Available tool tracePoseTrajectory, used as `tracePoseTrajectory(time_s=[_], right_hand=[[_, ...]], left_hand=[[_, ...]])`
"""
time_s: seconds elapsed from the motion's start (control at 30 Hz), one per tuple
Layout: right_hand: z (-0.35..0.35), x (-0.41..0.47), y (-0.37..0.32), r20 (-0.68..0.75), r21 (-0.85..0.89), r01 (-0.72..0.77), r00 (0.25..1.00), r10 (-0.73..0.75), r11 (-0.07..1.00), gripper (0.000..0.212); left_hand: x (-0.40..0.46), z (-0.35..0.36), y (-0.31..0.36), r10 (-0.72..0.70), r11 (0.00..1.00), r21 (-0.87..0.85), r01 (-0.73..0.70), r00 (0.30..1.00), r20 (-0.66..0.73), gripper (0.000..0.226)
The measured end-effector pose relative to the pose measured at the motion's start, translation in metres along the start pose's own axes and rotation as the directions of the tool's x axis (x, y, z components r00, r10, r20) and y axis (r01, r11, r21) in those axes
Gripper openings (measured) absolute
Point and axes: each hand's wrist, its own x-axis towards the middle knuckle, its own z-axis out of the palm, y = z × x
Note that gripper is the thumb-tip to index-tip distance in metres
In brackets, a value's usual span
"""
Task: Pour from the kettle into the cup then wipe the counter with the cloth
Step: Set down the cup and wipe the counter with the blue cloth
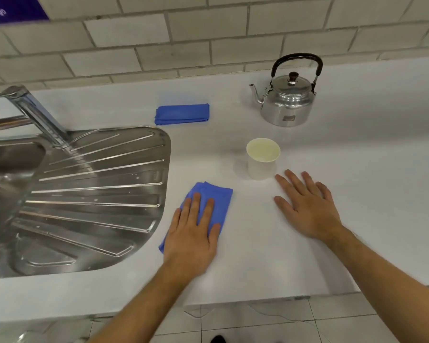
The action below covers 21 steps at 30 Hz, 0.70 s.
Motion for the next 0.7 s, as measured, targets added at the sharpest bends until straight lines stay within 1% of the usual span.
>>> tracePoseTrajectory(time_s=[0.1, 0.17, 0.2, 0.23, 0.27, 0.3, 0.33, 0.37, 0.4, 0.47, 0.53, 0.6, 0.63, 0.7], right_hand=[[-0.002, -0.001, -0.001, 0.036, -0.002, 0.01, 0.999, -0.01, 1.0, 0.062], [-0.006, 0.001, 0.0, 0.076, 0.024, 0.021, 0.997, -0.023, 0.999, 0.06], [-0.009, 0.002, 0.002, 0.094, 0.077, 0.025, 0.995, -0.032, 0.997, 0.057], [-0.013, 0.003, 0.005, 0.104, 0.177, 0.025, 0.994, -0.044, 0.984, 0.053], [-0.018, 0.004, 0.009, 0.097, 0.325, 0.019, 0.994, -0.053, 0.946, 0.048], [-0.023, 0.004, 0.013, 0.077, 0.493, 0.005, 0.996, -0.049, 0.87, 0.043], [-0.028, 0.002, 0.018, 0.052, 0.639, -0.011, 0.998, -0.029, 0.769, 0.038], [-0.032, -0.001, 0.023, 0.022, 0.73, -0.015, 1.0, -0.001, 0.683, 0.035], [-0.036, -0.005, 0.027, -0.007, 0.774, -0.012, 1.0, 0.028, 0.633, 0.033], [-0.04, -0.01, 0.04, -0.046, 0.803, -0.006, 0.996, 0.072, 0.596, 0.036], [-0.042, -0.012, 0.054, -0.099, 0.791, -0.009, 0.985, 0.143, 0.611, 0.039], [-0.046, -0.015, 0.063, -0.198, 0.751, -0.006, 0.952, 0.233, 0.66, 0.038], [-0.049, -0.016, 0.064, -0.268, 0.706, -0.002, 0.925, 0.269, 0.708, 0.037], [-0.054, -0.017, 0.064, -0.406, 0.561, -0.026, 0.862, 0.303, 0.827, 0.037]], left_hand=[[-0.006, 0.005, 0.033, -0.035, 0.999, -0.006, 0.035, 0.999, -0.023, 0.063], [-0.004, 0.007, 0.057, -0.015, 1.0, -0.021, 0.014, 1.0, -0.02, 0.063], [-0.001, 0.008, 0.069, 0.001, 1.0, -0.029, -0.001, 1.0, -0.016, 0.064], [0.002, 0.01, 0.082, 0.015, 0.999, -0.04, -0.015, 1.0, -0.009, 0.065], [0.006, 0.012, 0.095, 0.029, 0.998, -0.054, -0.029, 1.0, -0.003, 0.065], [0.01, 0.014, 0.108, 0.044, 0.997, -0.07, -0.043, 0.999, 0.001, 0.065], [0.014, 0.016, 0.121, 0.059, 0.995, -0.085, -0.058, 0.998, 0.007, 0.065], [0.019, 0.019, 0.134, 0.075, 0.993, -0.097, -0.074, 0.997, 0.011, 0.064], [0.023, 0.022, 0.147, 0.091, 0.99, -0.106, -0.089, 0.996, 0.014, 0.063], [0.035, 0.028, 0.172, 0.124, 0.985, -0.123, -0.12, 0.992, 0.027, 0.062], [0.048, 0.031, 0.198, 0.157, 0.978, -0.145, -0.15, 0.987, 0.038, 0.062], [0.062, 0.034, 0.221, 0.172, 0.973, -0.164, -0.162, 0.984, 0.048, 0.062], [0.069, 0.035, 0.23, 0.177, 0.97, -0.178, -0.163, 0.982, 0.067, 0.062], [0.083, 0.032, 0.243, 0.202, 0.965, -0.197, -0.172, 0.968, 0.147, 0.063]])
